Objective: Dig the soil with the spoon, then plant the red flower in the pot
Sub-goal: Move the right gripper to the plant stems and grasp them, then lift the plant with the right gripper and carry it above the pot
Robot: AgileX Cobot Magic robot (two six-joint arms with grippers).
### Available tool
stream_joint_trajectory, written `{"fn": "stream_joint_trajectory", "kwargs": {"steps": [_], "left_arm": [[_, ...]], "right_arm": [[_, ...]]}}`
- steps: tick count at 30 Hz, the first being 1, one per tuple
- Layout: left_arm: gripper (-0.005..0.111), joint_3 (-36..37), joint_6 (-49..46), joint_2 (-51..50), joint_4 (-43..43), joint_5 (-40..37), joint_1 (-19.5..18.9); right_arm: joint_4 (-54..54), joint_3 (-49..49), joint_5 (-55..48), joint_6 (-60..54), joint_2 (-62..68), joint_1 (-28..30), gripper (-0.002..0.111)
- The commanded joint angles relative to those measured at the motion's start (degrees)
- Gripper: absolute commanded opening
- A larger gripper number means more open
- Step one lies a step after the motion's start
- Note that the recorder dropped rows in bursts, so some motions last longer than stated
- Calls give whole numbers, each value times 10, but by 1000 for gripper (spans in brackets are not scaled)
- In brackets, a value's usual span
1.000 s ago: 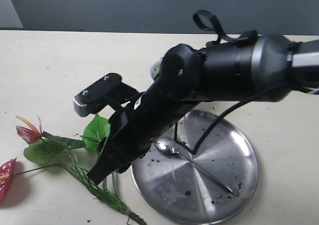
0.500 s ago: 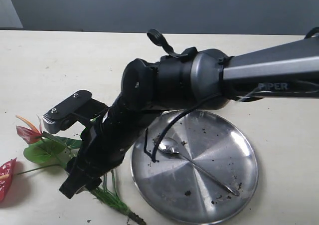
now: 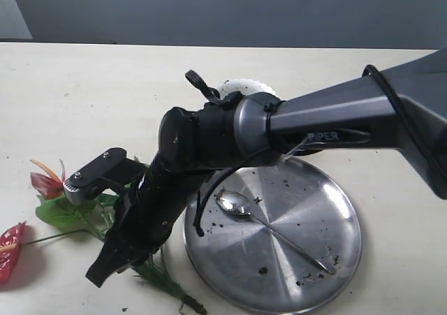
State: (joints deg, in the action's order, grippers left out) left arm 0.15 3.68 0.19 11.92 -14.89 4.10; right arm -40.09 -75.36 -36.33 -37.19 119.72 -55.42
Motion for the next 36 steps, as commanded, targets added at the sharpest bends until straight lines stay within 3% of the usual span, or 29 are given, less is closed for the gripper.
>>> {"fn": "stream_joint_trajectory", "kwargs": {"steps": [1, 7, 11, 16, 21, 25, 29, 36], "left_arm": [[1, -2, 2, -2, -3, 4, 1], [1, -2, 2, -2, -3, 4, 1], [1, -2, 2, -2, -3, 4, 1], [1, -2, 2, -2, -3, 4, 1], [1, -2, 2, -2, -3, 4, 1], [1, -2, 2, -2, -3, 4, 1], [1, -2, 2, -2, -3, 4, 1], [1, -2, 2, -2, -3, 4, 1]], "right_arm": [[-34, -4, 26, -6, -2, 0, 0], [-118, -26, 38, -73, -3, 0, 0], [-118, -67, 79, -78, -14, 0, 0], [-73, -102, 269, -78, -45, 1, 0], [-63, -114, 526, -78, -63, 4, 0], [-31, -114, 660, -62, -66, 20, -1], [61, -113, 691, 43, -74, 56, -1], [342, -72, 677, 295, -103, 113, -1]]}}
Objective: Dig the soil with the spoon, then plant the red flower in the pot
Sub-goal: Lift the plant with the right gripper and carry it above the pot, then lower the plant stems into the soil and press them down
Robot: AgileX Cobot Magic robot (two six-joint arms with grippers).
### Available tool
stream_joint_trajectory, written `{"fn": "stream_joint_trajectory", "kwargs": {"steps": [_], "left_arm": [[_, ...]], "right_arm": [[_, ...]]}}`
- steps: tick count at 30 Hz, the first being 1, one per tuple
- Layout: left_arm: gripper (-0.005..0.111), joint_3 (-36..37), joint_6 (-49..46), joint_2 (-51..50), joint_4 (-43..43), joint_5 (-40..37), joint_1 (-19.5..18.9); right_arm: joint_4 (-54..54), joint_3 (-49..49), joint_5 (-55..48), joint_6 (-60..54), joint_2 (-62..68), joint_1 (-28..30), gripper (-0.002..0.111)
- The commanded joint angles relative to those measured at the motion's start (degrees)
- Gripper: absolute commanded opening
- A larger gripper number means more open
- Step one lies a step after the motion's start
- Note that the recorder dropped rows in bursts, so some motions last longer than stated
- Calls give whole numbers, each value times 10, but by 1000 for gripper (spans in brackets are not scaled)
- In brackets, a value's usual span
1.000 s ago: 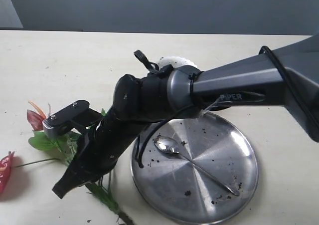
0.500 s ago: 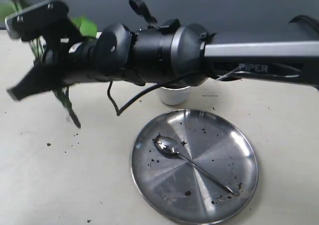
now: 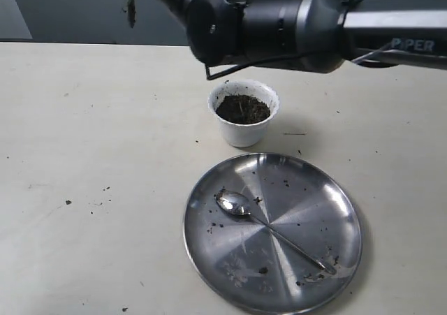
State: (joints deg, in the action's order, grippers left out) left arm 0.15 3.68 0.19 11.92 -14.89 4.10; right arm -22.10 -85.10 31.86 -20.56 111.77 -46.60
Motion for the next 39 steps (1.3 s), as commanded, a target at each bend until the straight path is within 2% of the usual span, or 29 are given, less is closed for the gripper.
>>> {"fn": "stream_joint_trajectory", "kwargs": {"steps": [1, 4, 7, 12, 15, 26, 35, 39], "left_arm": [[1, -2, 2, -2, -3, 4, 1], [1, -2, 2, -2, -3, 4, 1], [1, -2, 2, -2, -3, 4, 1], [1, -2, 2, -2, -3, 4, 1], [1, -2, 2, -2, -3, 4, 1], [1, -2, 2, -2, -3, 4, 1], [1, -2, 2, -2, -3, 4, 1], [1, -2, 2, -2, -3, 4, 1]], "right_arm": [[203, 39, -4, 161, -32, 33, -1], [284, 95, -2, 222, -62, 56, -1], [287, 172, 28, 229, -95, 84, -1], [281, 324, 199, 231, -141, 133, -1], [269, 381, 277, 234, -142, 154, -1], [221, 402, 346, 234, -61, 175, -1], [162, 394, 361, 234, 36, 175, -1], [169, 372, 347, 237, 69, 175, -1]]}}
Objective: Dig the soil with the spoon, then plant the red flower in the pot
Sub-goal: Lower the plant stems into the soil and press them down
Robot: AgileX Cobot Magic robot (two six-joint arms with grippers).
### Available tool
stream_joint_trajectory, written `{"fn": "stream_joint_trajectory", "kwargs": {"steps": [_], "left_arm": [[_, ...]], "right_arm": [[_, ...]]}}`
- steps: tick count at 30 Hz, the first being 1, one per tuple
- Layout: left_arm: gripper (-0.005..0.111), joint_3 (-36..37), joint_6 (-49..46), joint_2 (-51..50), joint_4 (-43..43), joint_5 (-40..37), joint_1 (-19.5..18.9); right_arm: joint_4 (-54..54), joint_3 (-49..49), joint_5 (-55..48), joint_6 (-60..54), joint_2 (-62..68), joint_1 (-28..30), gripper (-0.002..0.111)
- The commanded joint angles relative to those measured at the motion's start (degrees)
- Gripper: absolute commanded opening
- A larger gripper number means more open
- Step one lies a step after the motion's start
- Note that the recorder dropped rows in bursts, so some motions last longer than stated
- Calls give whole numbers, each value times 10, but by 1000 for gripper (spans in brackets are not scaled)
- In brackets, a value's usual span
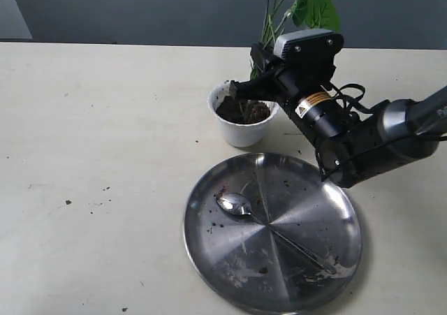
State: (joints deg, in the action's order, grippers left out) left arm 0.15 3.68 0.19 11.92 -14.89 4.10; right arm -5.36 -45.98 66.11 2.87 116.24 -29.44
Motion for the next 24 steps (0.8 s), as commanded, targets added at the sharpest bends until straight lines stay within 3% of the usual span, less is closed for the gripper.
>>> {"fn": "stream_joint_trajectory", "kwargs": {"steps": [1, 24], "left_arm": [[1, -2, 2, -2, -3, 4, 1], [1, -2, 2, -2, -3, 4, 1]], "right_arm": [[13, -24, -9, 7, 31, 3, -1], [99, -10, -190, 101, -1, 3, -1]]}}
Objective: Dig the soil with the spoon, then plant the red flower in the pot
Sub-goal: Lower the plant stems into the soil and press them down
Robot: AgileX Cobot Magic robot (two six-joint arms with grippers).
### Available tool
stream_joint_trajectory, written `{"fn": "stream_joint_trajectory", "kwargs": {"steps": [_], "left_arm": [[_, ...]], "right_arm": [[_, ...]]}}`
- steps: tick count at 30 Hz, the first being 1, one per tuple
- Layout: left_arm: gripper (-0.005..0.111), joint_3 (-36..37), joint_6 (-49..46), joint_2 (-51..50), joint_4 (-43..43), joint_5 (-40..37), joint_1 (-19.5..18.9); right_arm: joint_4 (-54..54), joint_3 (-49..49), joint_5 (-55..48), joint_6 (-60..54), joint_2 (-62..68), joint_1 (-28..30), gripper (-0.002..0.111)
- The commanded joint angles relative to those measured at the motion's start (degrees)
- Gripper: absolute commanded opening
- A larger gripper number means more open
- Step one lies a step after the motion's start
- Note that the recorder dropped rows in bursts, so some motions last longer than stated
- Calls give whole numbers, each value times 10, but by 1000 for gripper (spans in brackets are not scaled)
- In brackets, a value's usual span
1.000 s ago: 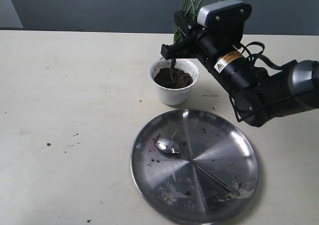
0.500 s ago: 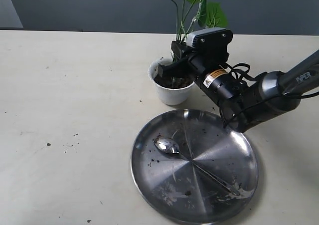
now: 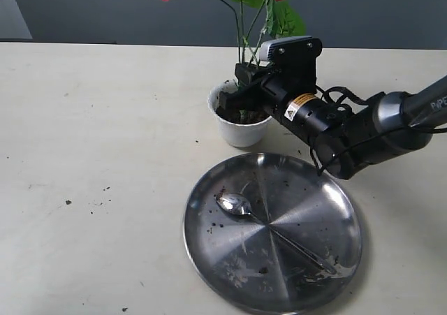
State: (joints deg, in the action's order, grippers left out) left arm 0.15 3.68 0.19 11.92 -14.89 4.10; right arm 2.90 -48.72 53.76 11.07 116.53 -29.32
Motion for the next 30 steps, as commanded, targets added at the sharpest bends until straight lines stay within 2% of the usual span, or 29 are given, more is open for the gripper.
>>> {"fn": "stream_joint_trajectory", "kwargs": {"steps": [1, 13, 30], "left_arm": [[1, -2, 2, -2, -3, 4, 1], [1, -2, 2, -2, -3, 4, 1], [1, -2, 2, -2, -3, 4, 1]], "right_arm": [[17, 26, -78, 22, -8, 2, -1], [32, 40, -206, 55, -10, 2, -1], [48, 38, -288, 55, -10, 2, -1]]}}
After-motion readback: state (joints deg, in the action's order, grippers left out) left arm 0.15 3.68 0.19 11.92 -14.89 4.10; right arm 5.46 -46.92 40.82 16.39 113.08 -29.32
